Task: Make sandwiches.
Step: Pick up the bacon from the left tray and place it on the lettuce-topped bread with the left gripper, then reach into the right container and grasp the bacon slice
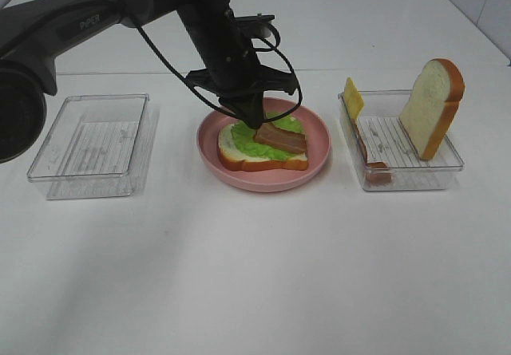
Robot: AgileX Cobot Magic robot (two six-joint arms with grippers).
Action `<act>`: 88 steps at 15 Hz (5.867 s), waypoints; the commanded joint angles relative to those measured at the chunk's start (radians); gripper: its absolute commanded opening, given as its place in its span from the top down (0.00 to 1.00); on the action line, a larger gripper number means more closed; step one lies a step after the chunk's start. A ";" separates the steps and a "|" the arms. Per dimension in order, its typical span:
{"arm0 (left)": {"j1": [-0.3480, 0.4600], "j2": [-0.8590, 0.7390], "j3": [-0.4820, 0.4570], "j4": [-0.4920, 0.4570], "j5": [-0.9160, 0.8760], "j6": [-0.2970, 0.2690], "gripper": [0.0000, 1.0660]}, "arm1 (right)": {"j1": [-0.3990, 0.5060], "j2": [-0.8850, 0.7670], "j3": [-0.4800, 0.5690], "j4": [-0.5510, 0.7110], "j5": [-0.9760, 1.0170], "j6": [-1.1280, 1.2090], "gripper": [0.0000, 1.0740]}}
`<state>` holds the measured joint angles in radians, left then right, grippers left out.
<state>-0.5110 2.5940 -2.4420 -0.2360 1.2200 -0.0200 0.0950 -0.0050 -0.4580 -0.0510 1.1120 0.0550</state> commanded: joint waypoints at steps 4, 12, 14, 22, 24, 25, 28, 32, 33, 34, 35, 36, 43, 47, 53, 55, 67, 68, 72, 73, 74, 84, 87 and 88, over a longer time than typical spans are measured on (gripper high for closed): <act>0.006 -0.011 -0.007 0.021 0.088 -0.018 0.97 | 0.000 -0.020 0.004 0.001 -0.007 -0.002 0.27; 0.003 -0.093 -0.111 0.142 0.093 -0.069 0.04 | 0.000 -0.020 0.004 0.001 -0.007 -0.002 0.27; 0.013 -0.154 -0.108 0.236 0.093 -0.067 0.04 | 0.000 -0.020 0.004 0.001 -0.007 -0.002 0.27; 0.390 -0.391 0.049 0.236 0.093 0.064 0.06 | 0.000 -0.020 0.004 0.001 -0.007 -0.002 0.27; 0.505 -0.436 0.108 0.141 0.093 0.094 0.06 | 0.000 -0.020 0.004 0.001 -0.007 -0.002 0.27; 0.534 -0.474 0.157 0.117 0.093 0.114 0.06 | 0.000 -0.020 0.004 0.001 -0.007 -0.002 0.27; 0.531 -0.659 0.424 0.195 0.091 0.116 0.06 | 0.000 -0.020 0.004 0.001 -0.007 -0.002 0.27; 0.526 -1.117 0.979 0.216 0.005 0.125 0.06 | 0.000 -0.020 0.004 0.001 -0.007 -0.002 0.27; 0.526 -1.165 1.024 0.216 -0.005 0.124 0.06 | 0.000 -0.020 0.004 0.001 -0.007 -0.002 0.27; 0.526 -1.286 1.124 0.216 -0.025 0.119 0.06 | 0.000 -0.020 0.004 0.001 -0.007 -0.002 0.27; 0.526 -1.448 1.243 0.217 -0.026 0.116 0.06 | 0.000 -0.020 0.004 0.001 -0.007 -0.002 0.27; 0.526 -1.550 1.315 0.217 -0.026 0.116 0.06 | 0.000 -0.020 0.004 0.001 -0.007 -0.002 0.27; 0.526 -2.184 1.718 0.217 -0.029 0.086 0.06 | 0.000 -0.020 0.004 0.001 -0.007 -0.002 0.27; 0.526 -2.411 1.891 0.199 -0.101 0.095 0.06 | 0.000 -0.020 0.004 0.001 -0.007 -0.002 0.27; 0.526 -2.626 1.925 0.147 -0.148 0.066 0.06 | 0.000 -0.020 0.004 0.001 -0.007 -0.002 0.27; 0.529 -2.616 1.925 0.150 -0.147 0.055 0.06 | 0.000 -0.021 0.004 -0.001 -0.007 -0.002 0.27; 0.607 -2.622 1.925 0.149 -0.150 0.052 0.06 | 0.000 0.045 -0.017 -0.039 -0.009 -0.003 0.27; 0.607 -2.622 1.925 0.149 -0.150 0.052 0.06 | 0.000 0.146 -0.050 -0.036 -0.009 -0.003 0.27; 0.607 -2.622 1.925 0.149 -0.150 0.052 0.06 | 0.000 0.757 -0.297 -0.036 -0.013 0.009 0.27; 0.607 -2.622 1.925 0.149 -0.150 0.052 0.06 | 0.000 0.840 -0.339 -0.036 -0.013 0.029 0.27; 0.607 -2.622 1.925 0.149 -0.150 0.052 0.06 | 0.000 0.980 -0.429 -0.036 -0.012 0.078 0.25; 0.607 -2.622 1.925 0.148 -0.150 0.052 0.06 | 0.165 1.833 -1.063 0.025 0.008 0.107 0.17; 0.607 -2.622 1.925 0.147 -0.150 0.052 0.06 | 0.165 1.954 -1.081 0.108 -0.091 0.079 0.17; 0.607 -2.622 1.925 0.147 -0.150 0.052 0.06 | 0.165 1.969 -1.081 0.116 -0.102 0.074 0.17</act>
<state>0.0930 -0.0060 -0.5190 -0.0800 1.0810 0.0390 0.2600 1.9850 -1.5340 0.0680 0.9980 0.1400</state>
